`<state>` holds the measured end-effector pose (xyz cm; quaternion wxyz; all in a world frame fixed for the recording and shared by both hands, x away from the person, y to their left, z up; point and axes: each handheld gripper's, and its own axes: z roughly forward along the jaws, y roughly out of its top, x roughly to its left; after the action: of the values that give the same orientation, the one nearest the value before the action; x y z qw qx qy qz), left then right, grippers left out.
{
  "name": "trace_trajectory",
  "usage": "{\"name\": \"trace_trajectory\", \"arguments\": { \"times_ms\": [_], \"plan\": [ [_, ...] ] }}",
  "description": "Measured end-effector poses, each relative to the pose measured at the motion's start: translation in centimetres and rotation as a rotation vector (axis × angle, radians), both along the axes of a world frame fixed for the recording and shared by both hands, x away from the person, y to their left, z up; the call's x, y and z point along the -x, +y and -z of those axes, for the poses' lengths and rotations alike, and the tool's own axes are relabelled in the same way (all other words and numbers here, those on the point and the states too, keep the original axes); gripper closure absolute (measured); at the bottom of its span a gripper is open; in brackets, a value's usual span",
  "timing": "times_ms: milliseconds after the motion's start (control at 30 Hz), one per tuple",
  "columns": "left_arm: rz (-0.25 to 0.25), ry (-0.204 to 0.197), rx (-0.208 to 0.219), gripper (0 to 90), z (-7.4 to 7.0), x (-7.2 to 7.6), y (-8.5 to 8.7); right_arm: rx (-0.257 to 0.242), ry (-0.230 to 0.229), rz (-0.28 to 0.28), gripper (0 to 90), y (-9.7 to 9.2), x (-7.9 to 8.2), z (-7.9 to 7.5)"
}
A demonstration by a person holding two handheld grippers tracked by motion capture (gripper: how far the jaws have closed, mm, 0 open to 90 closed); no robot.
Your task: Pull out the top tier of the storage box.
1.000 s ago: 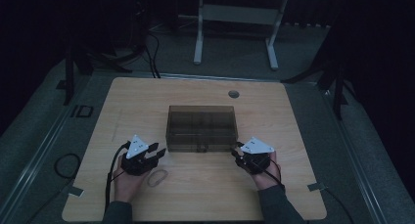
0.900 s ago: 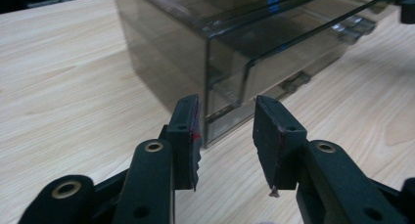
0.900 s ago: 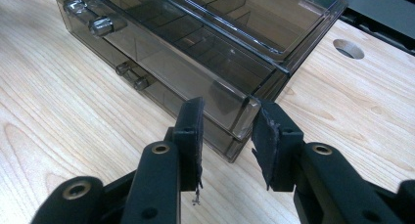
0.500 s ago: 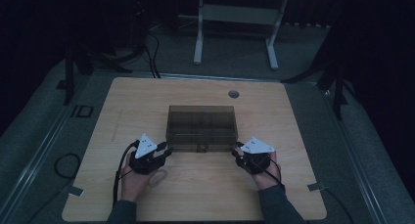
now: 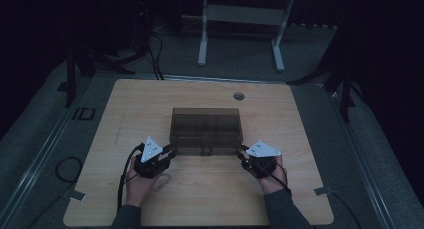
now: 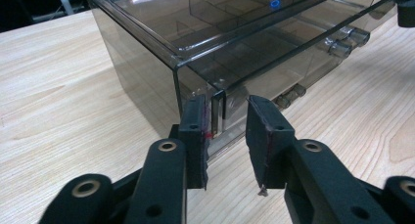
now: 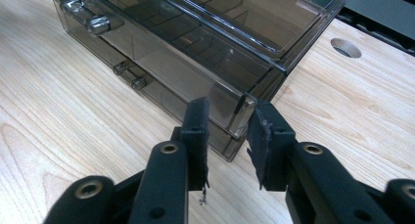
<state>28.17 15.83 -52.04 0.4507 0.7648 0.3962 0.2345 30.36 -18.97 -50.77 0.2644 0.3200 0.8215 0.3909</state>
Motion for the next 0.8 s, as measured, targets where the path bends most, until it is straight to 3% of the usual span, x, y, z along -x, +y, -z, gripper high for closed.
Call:
{"name": "trace_trajectory", "arguments": {
  "times_ms": [800],
  "plan": [
    [-0.026,0.011,-0.002,74.9,-0.16,0.44,-0.01,0.011,-0.006,-0.003,72.4,0.12,0.37,-0.03]
  ]
}}
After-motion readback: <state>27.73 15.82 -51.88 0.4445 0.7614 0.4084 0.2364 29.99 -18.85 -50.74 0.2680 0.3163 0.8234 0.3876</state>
